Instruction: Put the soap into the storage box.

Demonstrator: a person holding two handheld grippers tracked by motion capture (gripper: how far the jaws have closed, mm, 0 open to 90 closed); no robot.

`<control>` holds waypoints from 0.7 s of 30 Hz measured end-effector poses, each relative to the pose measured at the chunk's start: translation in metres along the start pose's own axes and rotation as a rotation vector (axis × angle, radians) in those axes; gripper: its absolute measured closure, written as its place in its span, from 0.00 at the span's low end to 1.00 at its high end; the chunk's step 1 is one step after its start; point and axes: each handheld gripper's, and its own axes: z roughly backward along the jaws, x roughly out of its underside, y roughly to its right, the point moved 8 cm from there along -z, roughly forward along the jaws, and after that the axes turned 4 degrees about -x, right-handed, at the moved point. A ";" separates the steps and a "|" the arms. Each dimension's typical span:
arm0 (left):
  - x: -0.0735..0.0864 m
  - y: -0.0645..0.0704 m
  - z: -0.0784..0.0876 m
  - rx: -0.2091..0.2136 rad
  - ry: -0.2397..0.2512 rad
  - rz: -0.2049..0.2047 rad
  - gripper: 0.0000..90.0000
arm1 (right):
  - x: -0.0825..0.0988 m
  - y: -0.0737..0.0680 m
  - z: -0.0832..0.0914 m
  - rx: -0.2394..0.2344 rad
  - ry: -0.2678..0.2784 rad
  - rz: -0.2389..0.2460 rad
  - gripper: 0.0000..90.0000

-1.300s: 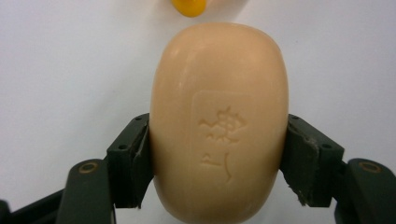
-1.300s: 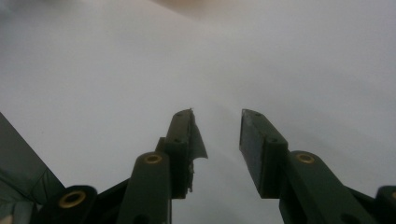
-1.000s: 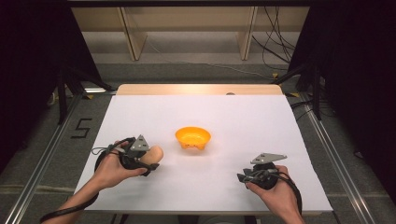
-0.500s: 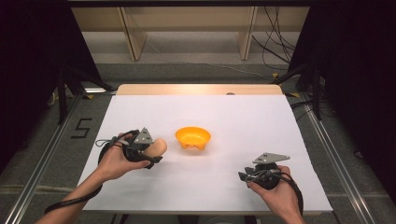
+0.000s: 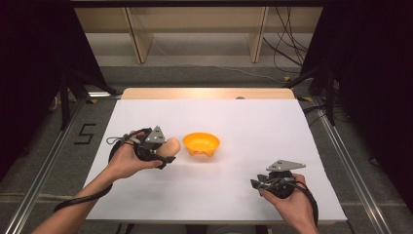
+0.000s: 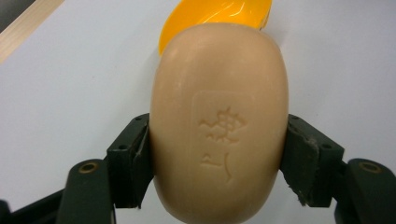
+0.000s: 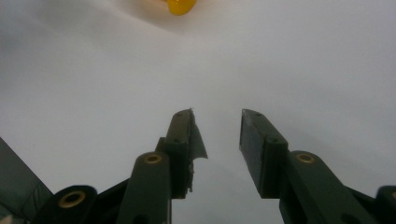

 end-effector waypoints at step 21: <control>-0.020 -0.001 -0.007 0.031 0.022 -0.026 0.36 | 0.000 0.002 0.000 0.005 0.013 0.006 0.72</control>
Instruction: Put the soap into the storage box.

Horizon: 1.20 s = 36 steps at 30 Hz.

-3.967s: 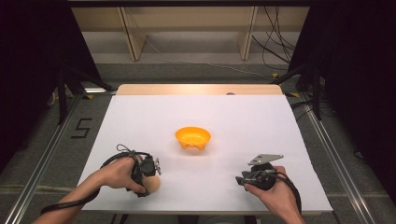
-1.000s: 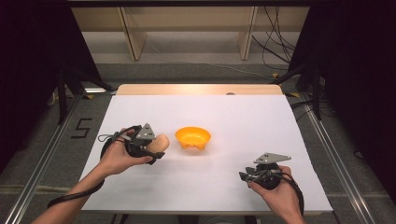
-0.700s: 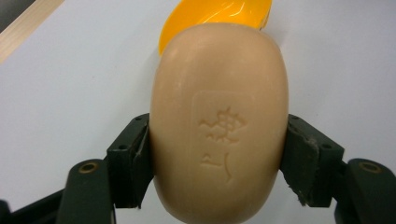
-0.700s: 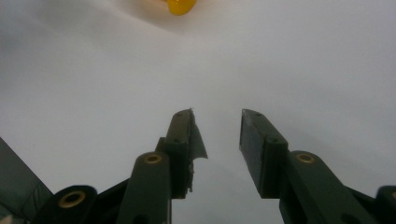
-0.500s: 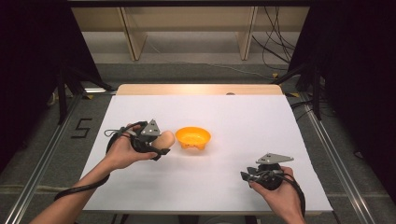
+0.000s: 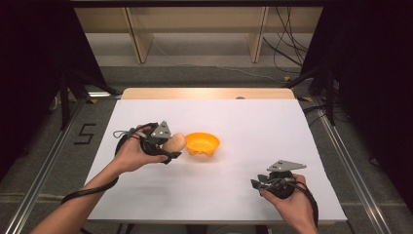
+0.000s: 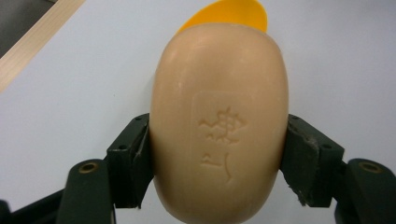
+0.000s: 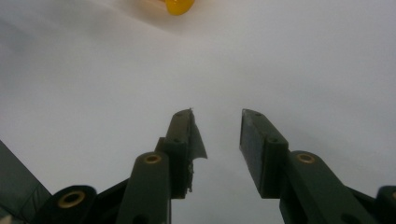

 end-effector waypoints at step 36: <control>-0.038 -0.007 -0.020 0.025 0.034 -0.118 0.36 | 0.000 0.000 0.000 -0.005 0.016 -0.009 0.72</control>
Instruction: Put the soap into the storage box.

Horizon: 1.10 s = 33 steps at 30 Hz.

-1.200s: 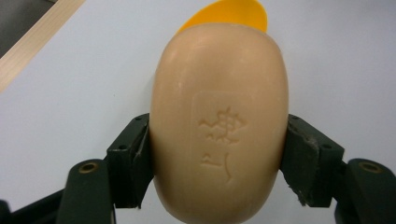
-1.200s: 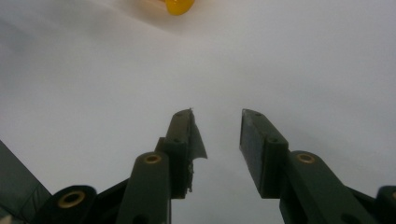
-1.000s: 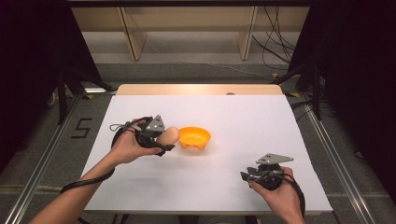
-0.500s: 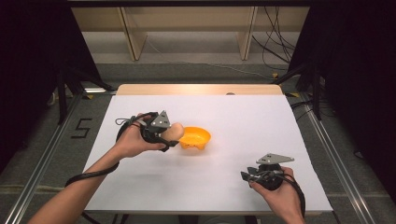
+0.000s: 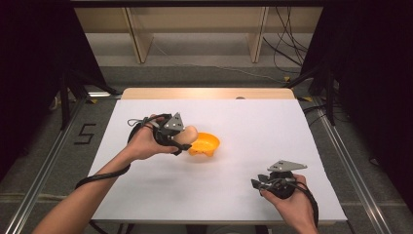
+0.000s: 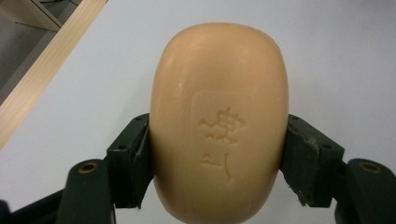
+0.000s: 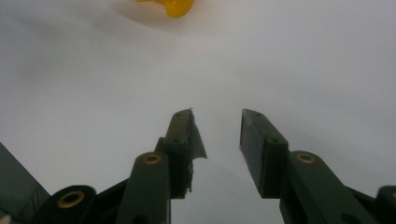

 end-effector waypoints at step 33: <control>-0.015 -0.007 -0.012 0.001 0.024 0.003 0.36 | 0.000 0.005 0.000 0.012 0.008 0.025 0.72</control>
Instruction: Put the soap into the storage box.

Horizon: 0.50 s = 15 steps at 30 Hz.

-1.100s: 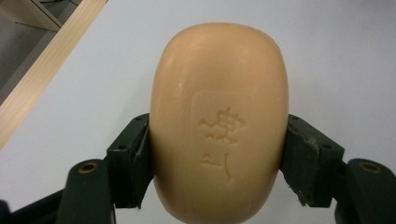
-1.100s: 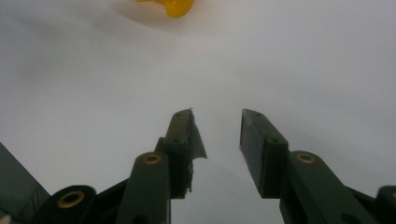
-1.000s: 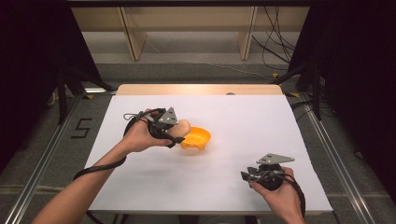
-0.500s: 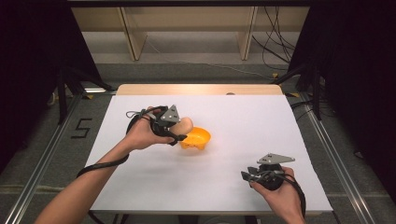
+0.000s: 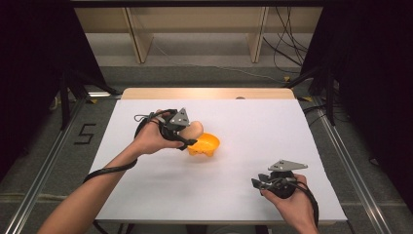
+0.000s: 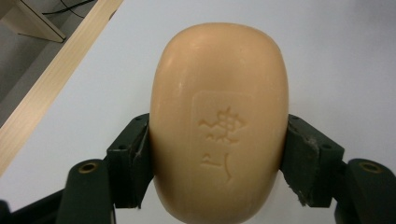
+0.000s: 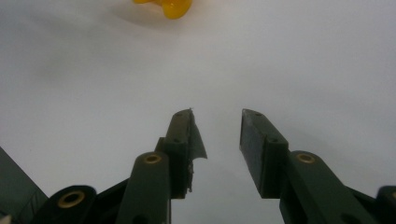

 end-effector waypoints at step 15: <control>-0.004 -0.004 -0.003 -0.007 0.019 0.022 0.36 | 0.000 -0.003 0.002 -0.008 -0.010 -0.042 0.72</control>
